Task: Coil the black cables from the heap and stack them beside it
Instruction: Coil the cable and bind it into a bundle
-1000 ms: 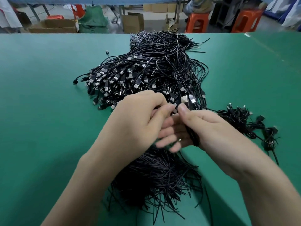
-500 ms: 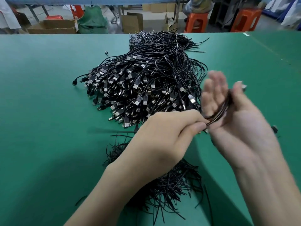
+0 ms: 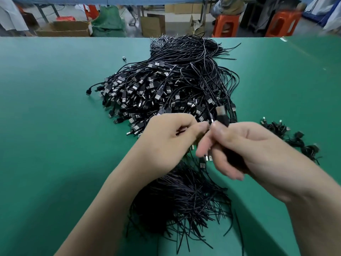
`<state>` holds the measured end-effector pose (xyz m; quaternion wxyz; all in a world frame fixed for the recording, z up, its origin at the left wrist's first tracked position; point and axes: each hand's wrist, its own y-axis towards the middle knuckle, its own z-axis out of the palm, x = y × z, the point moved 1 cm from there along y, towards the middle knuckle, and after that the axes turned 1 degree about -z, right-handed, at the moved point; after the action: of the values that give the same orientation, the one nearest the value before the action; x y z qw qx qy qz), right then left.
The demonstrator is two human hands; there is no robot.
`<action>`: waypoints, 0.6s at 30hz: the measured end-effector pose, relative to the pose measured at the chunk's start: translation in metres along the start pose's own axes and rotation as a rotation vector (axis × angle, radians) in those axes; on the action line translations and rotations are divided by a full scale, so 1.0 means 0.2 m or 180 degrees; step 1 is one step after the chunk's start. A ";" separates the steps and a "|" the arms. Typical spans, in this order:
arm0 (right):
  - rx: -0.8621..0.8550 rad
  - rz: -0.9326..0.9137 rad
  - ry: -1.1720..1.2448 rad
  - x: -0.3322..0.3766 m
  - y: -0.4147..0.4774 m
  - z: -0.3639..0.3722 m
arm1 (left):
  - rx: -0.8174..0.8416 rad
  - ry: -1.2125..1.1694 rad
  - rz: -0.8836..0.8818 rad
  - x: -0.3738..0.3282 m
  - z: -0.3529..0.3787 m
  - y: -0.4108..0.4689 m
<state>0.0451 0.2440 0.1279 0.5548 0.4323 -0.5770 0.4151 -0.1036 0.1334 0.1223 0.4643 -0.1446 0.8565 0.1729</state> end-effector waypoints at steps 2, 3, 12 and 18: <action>-0.0109 0.0129 -0.0223 -0.01 0.02 0.03 | -0.0074 0.0078 -0.0033 -0.02 0.01 -0.01; -0.0195 0.0167 -0.0322 -0.02 0.02 0.04 | -0.0156 0.0184 -0.0037 -0.03 0.02 -0.02; -0.1263 0.0190 -0.0967 -0.09 0.08 0.06 | -0.0851 0.1339 0.0415 -0.07 0.04 -0.06; -0.1825 -0.0003 0.0474 -0.10 0.09 0.04 | -0.0407 0.0093 0.0300 -0.06 0.16 -0.07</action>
<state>0.0261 0.2430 0.1077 0.6954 0.2265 -0.6282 0.2655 -0.0677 0.1367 0.1141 0.4330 -0.1360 0.8563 0.2468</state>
